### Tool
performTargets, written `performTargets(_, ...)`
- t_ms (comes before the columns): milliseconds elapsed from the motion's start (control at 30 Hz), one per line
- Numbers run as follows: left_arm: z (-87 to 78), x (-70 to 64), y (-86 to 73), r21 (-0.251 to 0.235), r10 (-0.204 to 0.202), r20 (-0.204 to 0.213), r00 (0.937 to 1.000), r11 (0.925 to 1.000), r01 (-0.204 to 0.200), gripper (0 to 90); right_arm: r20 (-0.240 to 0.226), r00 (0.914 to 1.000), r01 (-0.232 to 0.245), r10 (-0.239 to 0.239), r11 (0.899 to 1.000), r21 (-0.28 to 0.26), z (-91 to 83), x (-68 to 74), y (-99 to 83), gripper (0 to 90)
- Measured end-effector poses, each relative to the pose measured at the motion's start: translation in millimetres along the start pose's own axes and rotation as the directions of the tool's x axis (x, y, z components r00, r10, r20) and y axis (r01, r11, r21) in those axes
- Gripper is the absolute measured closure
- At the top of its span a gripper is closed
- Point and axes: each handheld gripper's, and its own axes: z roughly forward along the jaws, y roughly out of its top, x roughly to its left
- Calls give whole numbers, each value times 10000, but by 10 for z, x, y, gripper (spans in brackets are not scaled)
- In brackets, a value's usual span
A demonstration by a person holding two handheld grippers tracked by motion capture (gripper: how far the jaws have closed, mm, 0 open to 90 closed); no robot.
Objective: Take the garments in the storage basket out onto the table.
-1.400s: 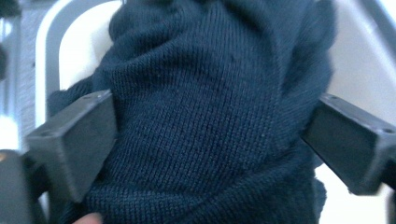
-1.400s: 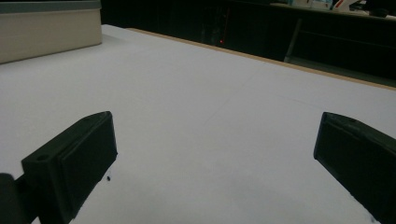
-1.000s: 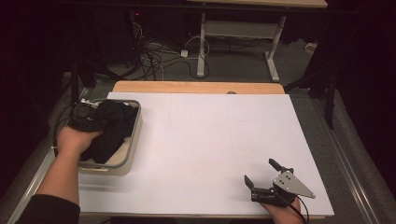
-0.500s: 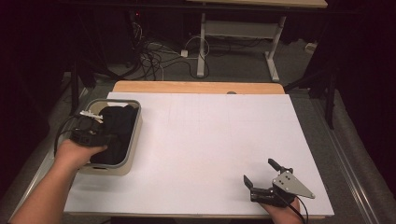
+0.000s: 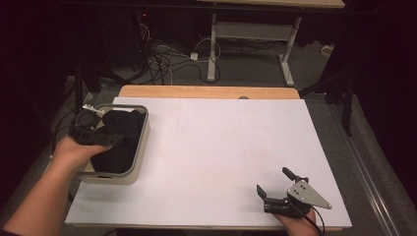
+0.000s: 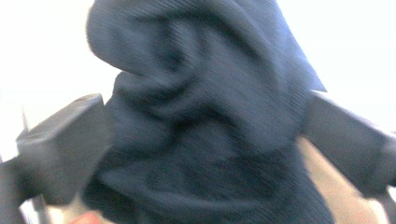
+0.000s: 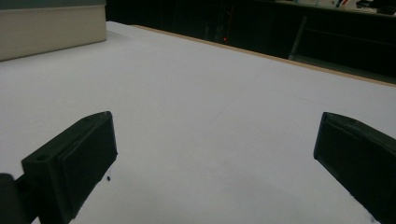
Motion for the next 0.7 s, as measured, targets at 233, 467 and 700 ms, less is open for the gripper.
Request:
performTargets(233,197,300,130,515,-774,590,9953,9959,744,0,-3,10000,-48,48,10000,66,8,-10,-19,0)
performTargets(467,684,415,106,3048,-1324,2096,9688,9503,639,0,-15,10000,-29,29,9999,132,17,-8,-34,0)
performTargets(700,750,248,85,3513,-484,1608,9858,9362,-113,0,-28,10000,-6,7,9999,143,18,-6,-35,0)
